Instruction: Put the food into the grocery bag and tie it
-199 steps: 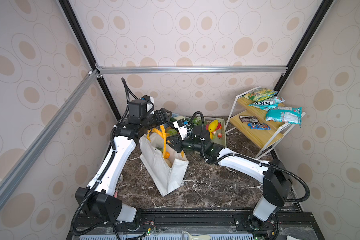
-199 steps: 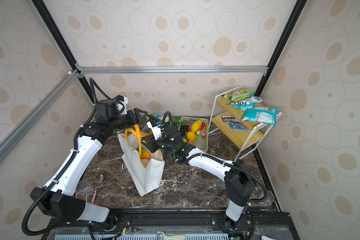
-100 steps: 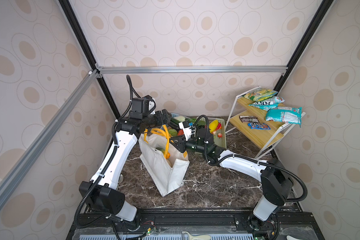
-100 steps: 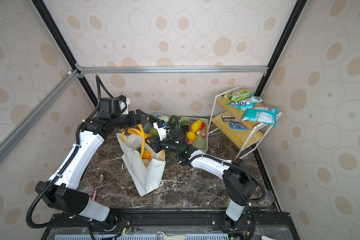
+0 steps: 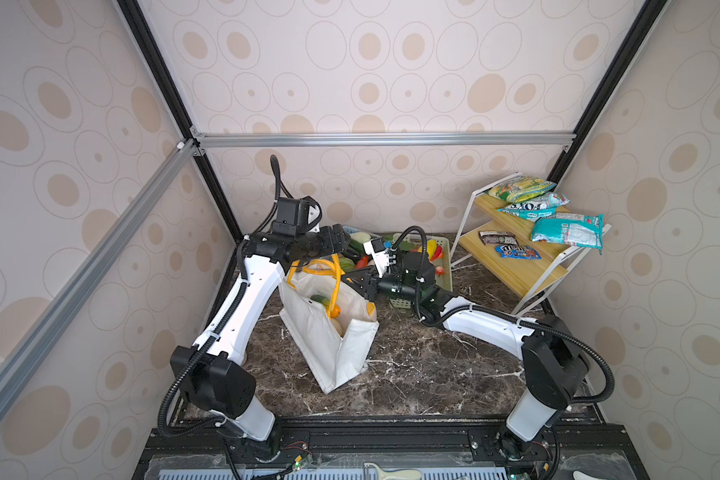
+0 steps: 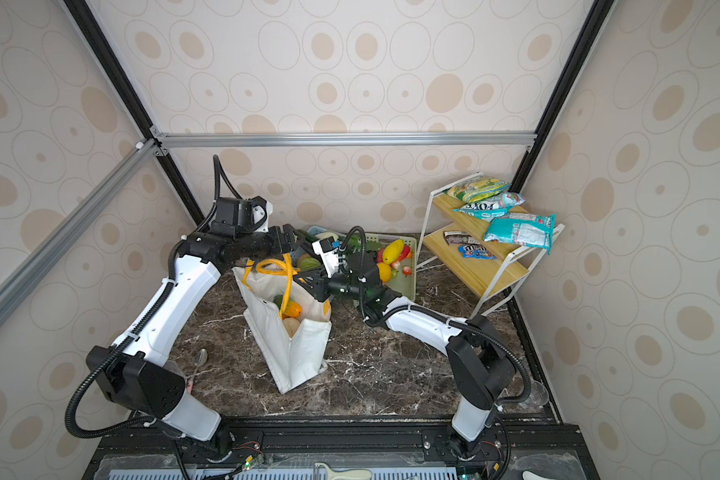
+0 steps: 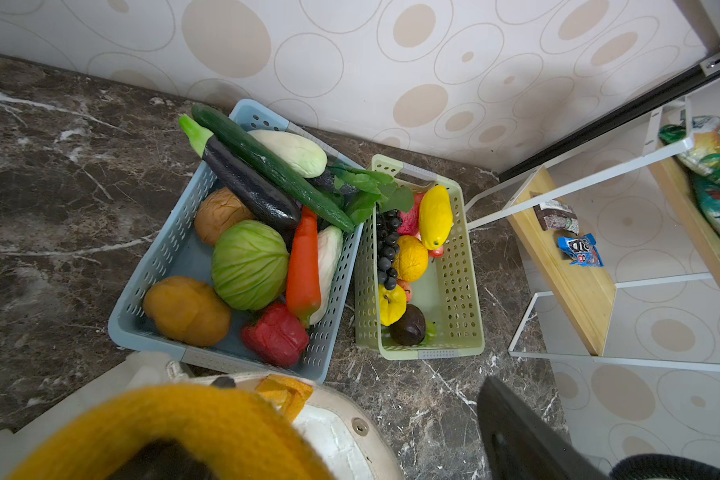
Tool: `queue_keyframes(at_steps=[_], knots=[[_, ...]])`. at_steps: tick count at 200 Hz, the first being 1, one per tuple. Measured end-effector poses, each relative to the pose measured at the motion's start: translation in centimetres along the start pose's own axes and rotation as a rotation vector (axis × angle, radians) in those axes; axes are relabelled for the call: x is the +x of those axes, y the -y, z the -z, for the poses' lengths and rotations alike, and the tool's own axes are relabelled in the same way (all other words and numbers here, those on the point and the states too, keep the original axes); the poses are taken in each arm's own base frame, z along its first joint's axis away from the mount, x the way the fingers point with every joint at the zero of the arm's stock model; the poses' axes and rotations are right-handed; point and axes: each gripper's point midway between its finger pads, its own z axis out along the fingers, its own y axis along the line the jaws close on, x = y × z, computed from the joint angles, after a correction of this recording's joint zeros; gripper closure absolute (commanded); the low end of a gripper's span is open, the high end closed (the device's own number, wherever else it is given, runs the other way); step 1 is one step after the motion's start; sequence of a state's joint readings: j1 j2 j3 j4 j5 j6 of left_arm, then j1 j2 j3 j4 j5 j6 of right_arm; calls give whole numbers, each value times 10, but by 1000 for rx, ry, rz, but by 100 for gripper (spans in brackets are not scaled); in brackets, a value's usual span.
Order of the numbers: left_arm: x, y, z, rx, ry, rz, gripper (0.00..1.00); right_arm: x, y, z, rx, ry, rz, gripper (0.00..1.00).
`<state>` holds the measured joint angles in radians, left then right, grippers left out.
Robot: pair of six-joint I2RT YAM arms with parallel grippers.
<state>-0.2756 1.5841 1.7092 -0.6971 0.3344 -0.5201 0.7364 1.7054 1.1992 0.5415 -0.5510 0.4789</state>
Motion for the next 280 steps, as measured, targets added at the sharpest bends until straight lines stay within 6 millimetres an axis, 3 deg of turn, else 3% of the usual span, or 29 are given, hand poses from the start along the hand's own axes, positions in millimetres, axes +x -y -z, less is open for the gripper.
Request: queue_keyframes(at_steps=[41,153,186,251,280], knots=[[5,1,3,-12,-12,-15,8,-1,2,0,7,2,-3,81],[24,-9,40,-77,-18,-30,8,-3,11,2,52,12,-37,82],[21,-16,48,-121,13,-33,9,-4,11,1,56,5,-41,82],[18,-16,85,-149,101,-29,12,-3,13,1,66,4,-45,82],[20,-13,78,-124,84,-28,10,-6,12,1,63,5,-43,82]])
